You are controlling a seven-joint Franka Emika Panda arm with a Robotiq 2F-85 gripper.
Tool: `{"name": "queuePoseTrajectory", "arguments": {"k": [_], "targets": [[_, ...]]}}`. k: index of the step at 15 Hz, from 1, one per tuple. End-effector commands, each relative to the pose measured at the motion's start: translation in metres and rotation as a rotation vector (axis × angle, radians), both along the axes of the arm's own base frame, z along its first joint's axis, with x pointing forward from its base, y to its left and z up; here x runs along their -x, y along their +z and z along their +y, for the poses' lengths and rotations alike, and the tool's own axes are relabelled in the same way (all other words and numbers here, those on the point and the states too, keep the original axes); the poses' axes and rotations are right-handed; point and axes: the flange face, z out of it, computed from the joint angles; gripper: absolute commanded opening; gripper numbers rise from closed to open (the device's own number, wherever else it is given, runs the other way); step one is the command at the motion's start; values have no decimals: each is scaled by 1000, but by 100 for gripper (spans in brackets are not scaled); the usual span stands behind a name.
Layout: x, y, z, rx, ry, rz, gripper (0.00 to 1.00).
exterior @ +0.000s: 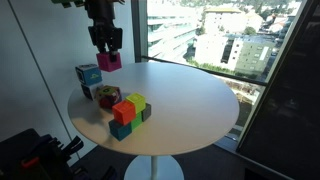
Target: Place the pink block on top of the block pyramid
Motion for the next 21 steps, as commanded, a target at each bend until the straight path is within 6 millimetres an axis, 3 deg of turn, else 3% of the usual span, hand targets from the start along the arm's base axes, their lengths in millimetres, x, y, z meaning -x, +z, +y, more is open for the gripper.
{"name": "queuePoseTrajectory", "arguments": {"k": [1, 4, 5, 12, 21], "targets": [[0, 0, 0, 0, 0, 1, 54], [0, 0, 0, 0, 0, 1, 54], [0, 0, 0, 0, 0, 1, 29], [-2, 4, -18, 6, -32, -4, 29], [2, -6, -51, -7, -59, 8, 29]]}}
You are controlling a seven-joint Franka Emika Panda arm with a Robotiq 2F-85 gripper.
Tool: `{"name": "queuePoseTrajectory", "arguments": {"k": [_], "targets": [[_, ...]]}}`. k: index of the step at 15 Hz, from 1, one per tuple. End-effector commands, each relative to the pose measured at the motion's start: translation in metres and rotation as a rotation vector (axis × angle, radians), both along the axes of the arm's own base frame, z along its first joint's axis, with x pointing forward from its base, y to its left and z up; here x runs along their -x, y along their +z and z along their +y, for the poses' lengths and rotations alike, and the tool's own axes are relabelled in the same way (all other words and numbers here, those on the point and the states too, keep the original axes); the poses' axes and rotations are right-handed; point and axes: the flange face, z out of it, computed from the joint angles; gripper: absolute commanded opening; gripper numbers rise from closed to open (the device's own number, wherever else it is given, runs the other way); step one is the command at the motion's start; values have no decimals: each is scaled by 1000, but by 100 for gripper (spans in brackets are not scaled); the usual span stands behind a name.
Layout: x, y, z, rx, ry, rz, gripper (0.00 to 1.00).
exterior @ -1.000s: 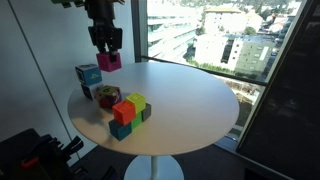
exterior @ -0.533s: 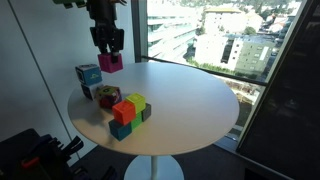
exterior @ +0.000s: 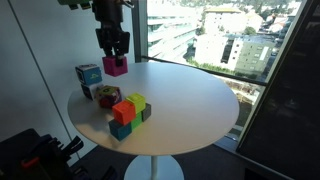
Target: Place the pink block on top of the block pyramid
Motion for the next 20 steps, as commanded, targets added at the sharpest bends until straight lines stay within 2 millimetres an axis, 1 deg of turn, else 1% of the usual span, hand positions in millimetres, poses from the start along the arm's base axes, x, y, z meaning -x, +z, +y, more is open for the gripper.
{"name": "queuePoseTrajectory", "arguments": {"k": [1, 10, 14, 15, 16, 17, 20], "targets": [[0, -2, -16, 7, 22, -1, 29], [0, -18, -29, -11, 122, -24, 29], [-1, -24, -33, -5, 140, -50, 29], [-1, -24, -33, -2, 138, -53, 29], [-2, -25, -27, -19, 117, -37, 29], [-2, -26, -27, -19, 117, -36, 54], [-2, -27, -26, -20, 117, -34, 54]]}}
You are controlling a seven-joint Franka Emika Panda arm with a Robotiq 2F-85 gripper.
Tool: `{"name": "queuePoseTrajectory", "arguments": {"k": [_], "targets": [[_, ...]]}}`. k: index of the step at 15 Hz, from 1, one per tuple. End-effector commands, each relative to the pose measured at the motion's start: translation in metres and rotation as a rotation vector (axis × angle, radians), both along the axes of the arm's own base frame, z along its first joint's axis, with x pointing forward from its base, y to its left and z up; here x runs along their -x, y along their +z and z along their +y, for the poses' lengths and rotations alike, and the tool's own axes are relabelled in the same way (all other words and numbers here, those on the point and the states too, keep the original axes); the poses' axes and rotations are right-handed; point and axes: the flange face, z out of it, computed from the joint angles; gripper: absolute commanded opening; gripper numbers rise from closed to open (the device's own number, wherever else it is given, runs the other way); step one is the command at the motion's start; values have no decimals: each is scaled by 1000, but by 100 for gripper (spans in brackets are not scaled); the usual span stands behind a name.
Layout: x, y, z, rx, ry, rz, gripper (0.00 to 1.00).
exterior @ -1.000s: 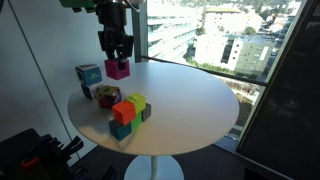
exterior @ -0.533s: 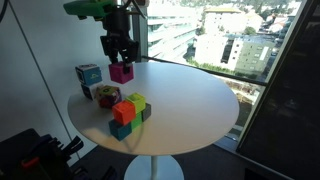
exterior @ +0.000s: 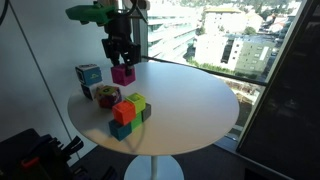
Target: Place the pink block on top of the block pyramid
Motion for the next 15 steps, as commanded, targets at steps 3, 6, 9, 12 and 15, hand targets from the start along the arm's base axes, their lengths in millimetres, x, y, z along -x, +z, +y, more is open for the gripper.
{"name": "queuePoseTrajectory", "arguments": {"k": [3, 6, 9, 12, 15], "targets": [[0, 0, 0, 0, 0, 1, 54], [0, 0, 0, 0, 0, 1, 29], [0, -6, -3, 9, -7, 8, 29], [0, -13, -7, 13, -12, 17, 29], [-1, -20, -12, 18, -20, 21, 29]]}}
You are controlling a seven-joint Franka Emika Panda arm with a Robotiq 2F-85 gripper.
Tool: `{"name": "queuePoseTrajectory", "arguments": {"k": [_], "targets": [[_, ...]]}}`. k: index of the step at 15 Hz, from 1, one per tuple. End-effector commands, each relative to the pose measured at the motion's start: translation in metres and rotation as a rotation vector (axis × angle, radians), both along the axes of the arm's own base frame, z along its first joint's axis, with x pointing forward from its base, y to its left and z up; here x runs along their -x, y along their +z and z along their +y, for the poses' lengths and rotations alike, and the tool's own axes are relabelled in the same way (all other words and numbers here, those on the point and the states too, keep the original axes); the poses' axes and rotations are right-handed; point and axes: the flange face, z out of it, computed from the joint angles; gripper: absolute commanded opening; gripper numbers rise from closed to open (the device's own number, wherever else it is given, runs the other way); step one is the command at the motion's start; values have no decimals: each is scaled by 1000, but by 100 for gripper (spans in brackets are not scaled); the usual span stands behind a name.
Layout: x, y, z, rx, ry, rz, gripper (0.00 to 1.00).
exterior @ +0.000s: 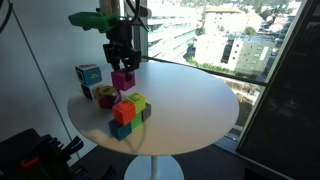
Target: Place the pink block on top of the block pyramid
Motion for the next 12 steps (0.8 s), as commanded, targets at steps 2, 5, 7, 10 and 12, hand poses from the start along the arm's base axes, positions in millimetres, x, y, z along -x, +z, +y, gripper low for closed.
{"name": "queuePoseTrajectory", "arguments": {"k": [2, 5, 7, 10, 12], "targets": [[1, -7, -13, 26, -18, -8, 29], [1, -12, -19, 28, -30, -8, 29], [2, -16, -23, 31, -35, -7, 29], [5, -22, -27, 26, -43, -3, 29], [6, -25, -28, 23, -45, -3, 29]]}}
